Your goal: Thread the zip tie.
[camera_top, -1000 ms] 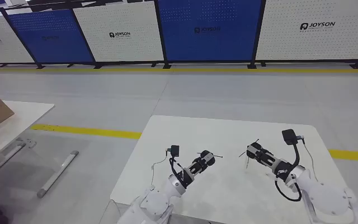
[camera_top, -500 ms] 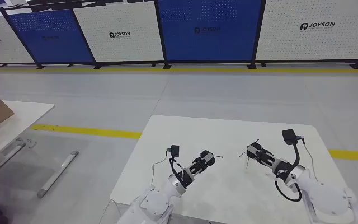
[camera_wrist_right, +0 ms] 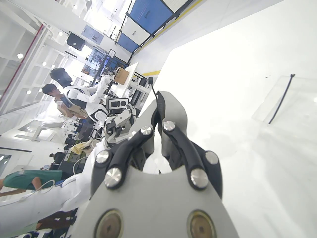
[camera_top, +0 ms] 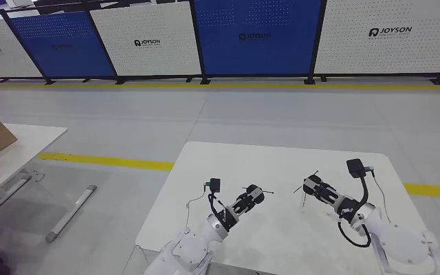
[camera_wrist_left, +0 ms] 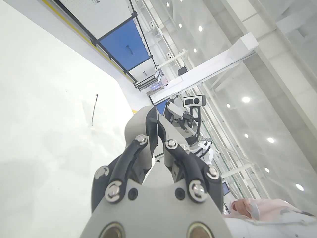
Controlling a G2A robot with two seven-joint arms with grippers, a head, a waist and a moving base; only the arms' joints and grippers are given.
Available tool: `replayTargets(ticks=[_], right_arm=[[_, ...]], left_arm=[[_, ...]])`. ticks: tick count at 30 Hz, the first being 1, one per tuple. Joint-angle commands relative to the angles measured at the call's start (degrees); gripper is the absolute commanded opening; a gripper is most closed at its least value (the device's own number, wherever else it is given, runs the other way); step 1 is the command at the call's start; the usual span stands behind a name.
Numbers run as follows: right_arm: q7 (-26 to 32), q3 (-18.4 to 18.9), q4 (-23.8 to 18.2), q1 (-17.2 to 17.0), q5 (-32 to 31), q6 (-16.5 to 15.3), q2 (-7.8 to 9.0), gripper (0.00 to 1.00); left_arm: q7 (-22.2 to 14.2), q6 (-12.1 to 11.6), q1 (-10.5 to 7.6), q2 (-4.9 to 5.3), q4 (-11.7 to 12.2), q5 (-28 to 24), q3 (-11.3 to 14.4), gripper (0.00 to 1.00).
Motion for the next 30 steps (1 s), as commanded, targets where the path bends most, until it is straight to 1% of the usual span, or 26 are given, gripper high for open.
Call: replayTargets(ticks=[1, 5, 6, 9, 12, 13, 21, 23, 24, 26, 28, 30], right_arm=[[0.0, 0.0, 0.0, 0.0, 0.0, 0.0, 0.0, 0.0], [0.0, 0.0, 0.0, 0.0, 0.0, 0.0, 0.0, 0.0], [0.0, 0.0, 0.0, 0.0, 0.0, 0.0, 0.0, 0.0], [0.0, 0.0, 0.0, 0.0, 0.0, 0.0, 0.0, 0.0], [0.0, 0.0, 0.0, 0.0, 0.0, 0.0, 0.0, 0.0], [0.0, 0.0, 0.0, 0.0, 0.0, 0.0, 0.0, 0.0], [-0.42, 0.03, -0.03, -0.03, -0.08, -0.02, 0.0, 0.0], [-3.01, -0.32, -0.35, -0.75, -0.05, -0.51, -0.08, 0.0], [-5.33, -0.62, -1.02, -1.48, -0.53, -1.01, -0.13, 0.0], [-8.99, -1.76, -2.46, -2.73, -2.14, -1.98, -0.26, 0.0], [-14.14, -3.42, -3.55, -4.19, -4.46, -2.76, -0.49, 0.0], [-17.96, -4.8, -4.07, -4.77, -6.13, -2.8, -0.71, 0.0]], left_arm=[[0.0, 0.0, 0.0, 0.0, 0.0, 0.0, 0.0, 0.0], [0.0, 0.0, 0.0, 0.0, 0.0, 0.0, 0.0, 0.0], [0.58, 0.39, -0.14, -0.02, 0.08, 0.39, -0.01, 0.0], [4.45, 1.13, -1.06, -0.26, 0.8, 4.0, 0.58, 0.0], [11.15, 2.25, -2.77, -0.73, 2.73, 11.28, 1.98, 0.0], [13.4, 2.64, -3.35, -1.1, 3.79, 12.13, 3.15, 0.0], [13.69, 2.65, -3.52, -1.18, 4.0, 12.05, 3.44, 0.0], [13.69, 2.65, -3.52, -1.18, 4.0, 12.05, 3.44, 0.0], [13.69, 2.65, -3.52, -1.18, 4.0, 12.05, 3.44, 0.0], [13.69, 2.65, -3.52, -1.18, 4.0, 12.05, 3.44, 0.0], [13.69, 2.65, -3.52, -1.18, 4.0, 12.05, 3.44, 0.0], [13.69, 2.65, -3.52, -1.18, 4.0, 12.05, 3.44, 0.0]])
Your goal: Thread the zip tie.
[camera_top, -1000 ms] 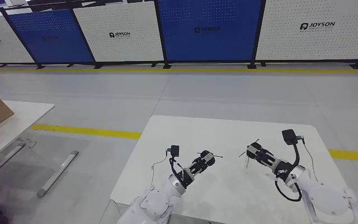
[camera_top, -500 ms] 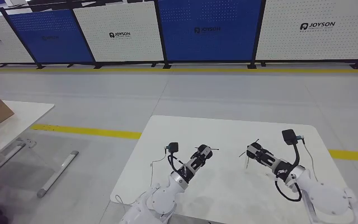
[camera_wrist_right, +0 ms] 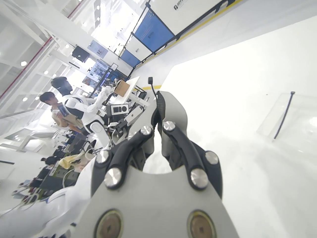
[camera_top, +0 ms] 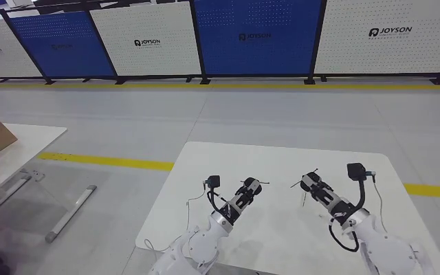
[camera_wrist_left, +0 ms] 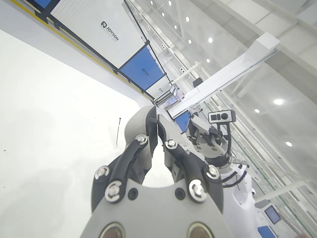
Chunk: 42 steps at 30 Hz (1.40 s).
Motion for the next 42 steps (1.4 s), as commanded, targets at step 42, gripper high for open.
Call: replayTargets(ticks=[42], right_arm=[[-24.46, -14.73, 5.29, 1.65, -16.68, 3.3, -2.64, 0.0]], left_arm=[[0.0, 0.0, 0.0, 0.0, 0.0, 0.0, 0.0, 0.0]])
